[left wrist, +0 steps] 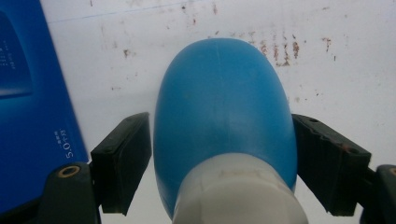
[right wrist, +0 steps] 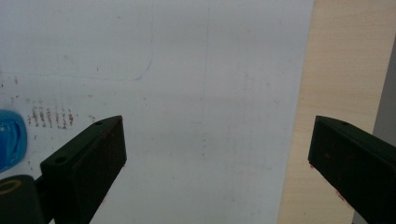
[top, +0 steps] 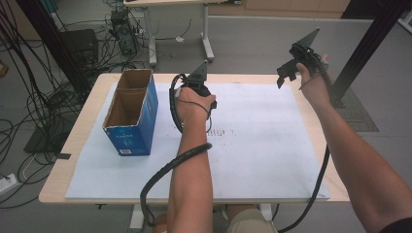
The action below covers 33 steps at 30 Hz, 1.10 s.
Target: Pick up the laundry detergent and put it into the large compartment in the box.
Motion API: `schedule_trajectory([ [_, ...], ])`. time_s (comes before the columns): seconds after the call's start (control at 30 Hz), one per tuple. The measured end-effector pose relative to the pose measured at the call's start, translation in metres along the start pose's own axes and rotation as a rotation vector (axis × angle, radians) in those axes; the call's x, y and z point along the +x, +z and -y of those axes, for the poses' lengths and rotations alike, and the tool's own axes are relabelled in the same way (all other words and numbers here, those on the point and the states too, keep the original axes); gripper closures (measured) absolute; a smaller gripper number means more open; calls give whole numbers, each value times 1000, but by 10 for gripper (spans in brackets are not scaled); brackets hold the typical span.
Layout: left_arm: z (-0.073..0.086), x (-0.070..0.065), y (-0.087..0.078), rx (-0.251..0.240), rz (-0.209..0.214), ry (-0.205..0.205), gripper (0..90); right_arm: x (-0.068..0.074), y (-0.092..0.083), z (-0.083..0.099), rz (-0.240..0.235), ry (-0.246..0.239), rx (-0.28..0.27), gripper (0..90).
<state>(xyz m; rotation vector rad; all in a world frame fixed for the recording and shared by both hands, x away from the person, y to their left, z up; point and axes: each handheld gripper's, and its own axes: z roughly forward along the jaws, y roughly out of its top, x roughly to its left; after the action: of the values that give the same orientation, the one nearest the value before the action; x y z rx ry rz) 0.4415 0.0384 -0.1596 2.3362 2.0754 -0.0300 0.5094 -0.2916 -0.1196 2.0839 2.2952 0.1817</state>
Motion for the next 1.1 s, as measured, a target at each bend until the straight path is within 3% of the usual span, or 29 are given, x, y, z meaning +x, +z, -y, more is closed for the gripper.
schedule_trajectory([
  [0.53, 0, -2, 1, 1, -9, 12, 350, 1, 0, -1, -1, 0, 3, 42],
  [1.1, 0, -4, 2, 3, -16, 23, 366, -1, 1, 0, -3, 2, 4, 42],
])
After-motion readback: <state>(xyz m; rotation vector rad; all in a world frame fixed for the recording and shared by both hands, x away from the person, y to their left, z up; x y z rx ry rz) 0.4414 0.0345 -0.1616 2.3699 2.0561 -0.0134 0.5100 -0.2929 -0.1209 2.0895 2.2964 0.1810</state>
